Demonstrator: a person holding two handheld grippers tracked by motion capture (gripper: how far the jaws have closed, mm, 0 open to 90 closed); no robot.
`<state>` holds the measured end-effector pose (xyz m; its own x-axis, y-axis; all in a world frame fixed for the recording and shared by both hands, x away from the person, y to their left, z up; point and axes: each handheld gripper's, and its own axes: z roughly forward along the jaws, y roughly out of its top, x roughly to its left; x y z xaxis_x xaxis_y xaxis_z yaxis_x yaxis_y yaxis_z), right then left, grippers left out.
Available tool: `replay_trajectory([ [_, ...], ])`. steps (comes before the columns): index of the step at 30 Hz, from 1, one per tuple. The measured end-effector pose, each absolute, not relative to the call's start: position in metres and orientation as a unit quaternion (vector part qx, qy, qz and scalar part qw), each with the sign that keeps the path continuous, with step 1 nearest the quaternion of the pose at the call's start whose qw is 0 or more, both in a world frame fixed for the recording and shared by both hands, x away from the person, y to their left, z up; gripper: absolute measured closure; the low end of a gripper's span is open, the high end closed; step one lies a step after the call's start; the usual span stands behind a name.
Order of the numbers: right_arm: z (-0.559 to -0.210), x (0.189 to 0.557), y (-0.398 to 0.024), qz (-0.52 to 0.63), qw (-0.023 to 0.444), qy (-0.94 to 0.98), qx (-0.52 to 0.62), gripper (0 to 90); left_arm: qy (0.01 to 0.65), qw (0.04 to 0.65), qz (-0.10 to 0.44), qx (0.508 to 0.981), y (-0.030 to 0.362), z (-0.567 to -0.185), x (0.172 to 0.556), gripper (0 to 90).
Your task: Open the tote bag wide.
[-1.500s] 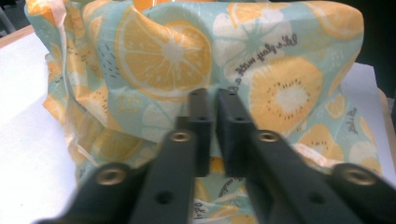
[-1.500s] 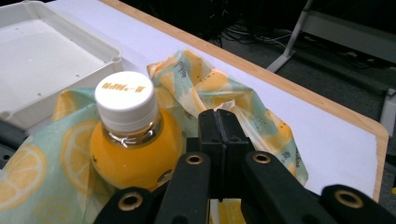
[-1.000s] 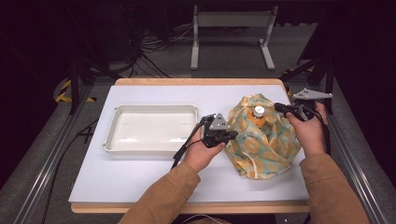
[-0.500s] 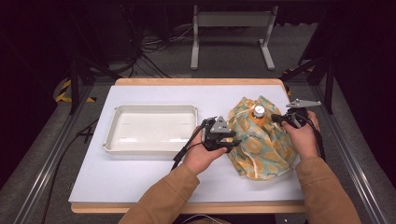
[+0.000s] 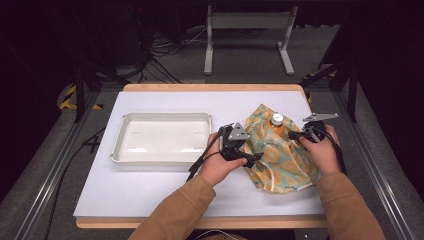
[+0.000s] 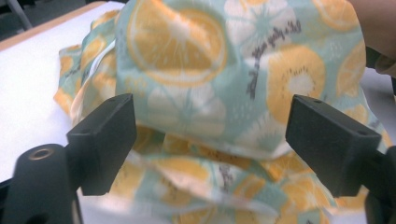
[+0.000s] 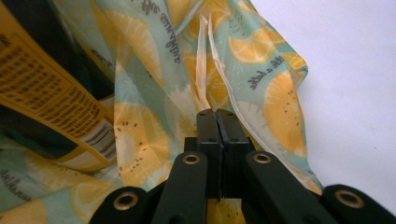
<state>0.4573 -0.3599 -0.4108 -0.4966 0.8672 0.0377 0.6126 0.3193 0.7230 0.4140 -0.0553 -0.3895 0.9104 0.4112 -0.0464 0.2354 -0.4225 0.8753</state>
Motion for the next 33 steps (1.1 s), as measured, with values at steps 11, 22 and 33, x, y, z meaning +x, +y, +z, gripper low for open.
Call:
replay_trajectory([
  [11, -0.403, 0.450, -0.357, 0.366, 0.182, 0.786, 0.464, 87.4, 0.199, 0.475, 0.111, 0.850, -0.070, -0.396, 0.421, 55.4],
  [22, -0.394, 0.441, -0.359, 0.398, 0.185, 0.767, 0.468, 75.8, 0.197, 0.470, 0.112, 0.853, -0.069, -0.396, 0.423, 89.8],
  [33, -0.349, 0.382, -0.353, 0.481, 0.225, 0.736, 0.419, 55.0, 0.198, 0.476, 0.101, 0.851, -0.055, -0.391, 0.417, 89.8],
])
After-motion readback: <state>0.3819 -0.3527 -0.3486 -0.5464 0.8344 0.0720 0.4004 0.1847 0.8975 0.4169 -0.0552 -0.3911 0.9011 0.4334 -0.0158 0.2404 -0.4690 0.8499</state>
